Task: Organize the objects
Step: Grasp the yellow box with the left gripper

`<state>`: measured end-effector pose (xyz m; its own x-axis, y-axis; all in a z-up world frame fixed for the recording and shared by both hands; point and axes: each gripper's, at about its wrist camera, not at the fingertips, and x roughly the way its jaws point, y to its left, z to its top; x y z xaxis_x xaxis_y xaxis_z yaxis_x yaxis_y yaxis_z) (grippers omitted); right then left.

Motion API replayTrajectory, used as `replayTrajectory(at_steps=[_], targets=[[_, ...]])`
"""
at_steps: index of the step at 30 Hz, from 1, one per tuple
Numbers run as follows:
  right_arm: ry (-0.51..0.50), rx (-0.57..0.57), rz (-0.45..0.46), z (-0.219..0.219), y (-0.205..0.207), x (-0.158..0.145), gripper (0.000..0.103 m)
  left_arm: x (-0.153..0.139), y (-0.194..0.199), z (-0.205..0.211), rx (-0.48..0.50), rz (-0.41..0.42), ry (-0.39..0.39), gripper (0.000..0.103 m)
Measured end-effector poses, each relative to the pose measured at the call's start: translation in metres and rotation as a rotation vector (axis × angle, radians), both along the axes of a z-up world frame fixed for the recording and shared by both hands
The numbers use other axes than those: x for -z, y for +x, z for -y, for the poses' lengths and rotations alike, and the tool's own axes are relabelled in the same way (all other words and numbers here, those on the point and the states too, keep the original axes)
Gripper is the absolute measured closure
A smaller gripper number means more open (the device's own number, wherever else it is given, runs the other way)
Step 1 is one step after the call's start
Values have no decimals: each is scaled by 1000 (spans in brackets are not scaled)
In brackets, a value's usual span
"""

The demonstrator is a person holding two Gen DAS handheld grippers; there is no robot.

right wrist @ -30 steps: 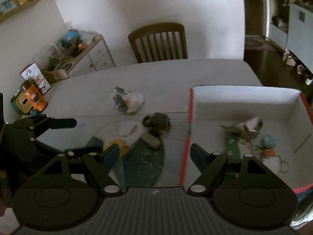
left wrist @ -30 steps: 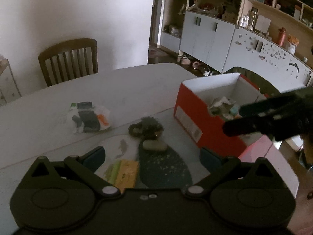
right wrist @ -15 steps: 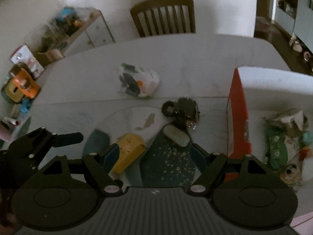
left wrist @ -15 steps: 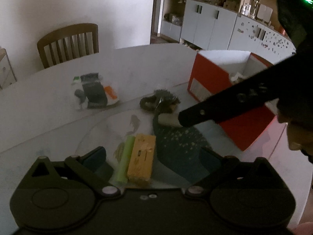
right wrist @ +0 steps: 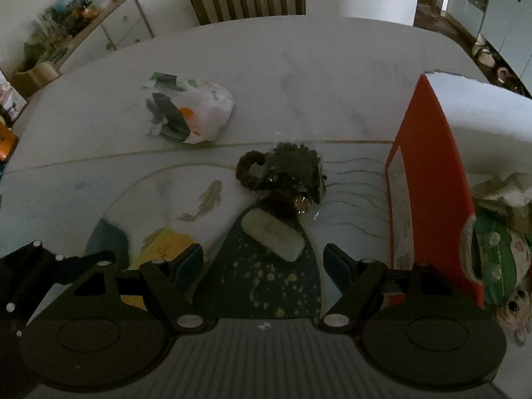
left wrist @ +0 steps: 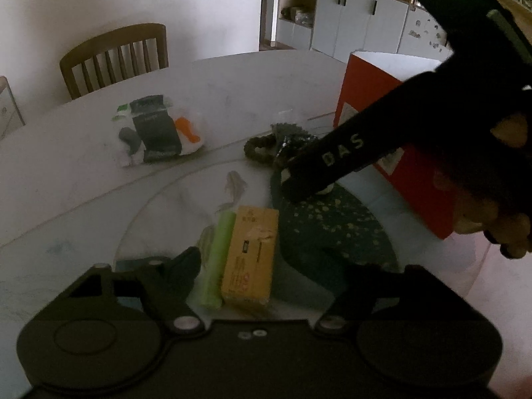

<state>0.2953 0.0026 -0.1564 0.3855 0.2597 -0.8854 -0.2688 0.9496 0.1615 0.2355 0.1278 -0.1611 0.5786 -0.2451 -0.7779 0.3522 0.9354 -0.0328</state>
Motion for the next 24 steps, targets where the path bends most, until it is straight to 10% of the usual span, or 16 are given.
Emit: replayTrajectory(at_steps=[17, 24], targets=[[-94, -38, 4, -13, 23, 25, 32, 6, 4, 10, 10, 37, 55, 61], [-133, -85, 30, -22, 18, 24, 56, 6, 4, 14, 16, 51, 84, 73]])
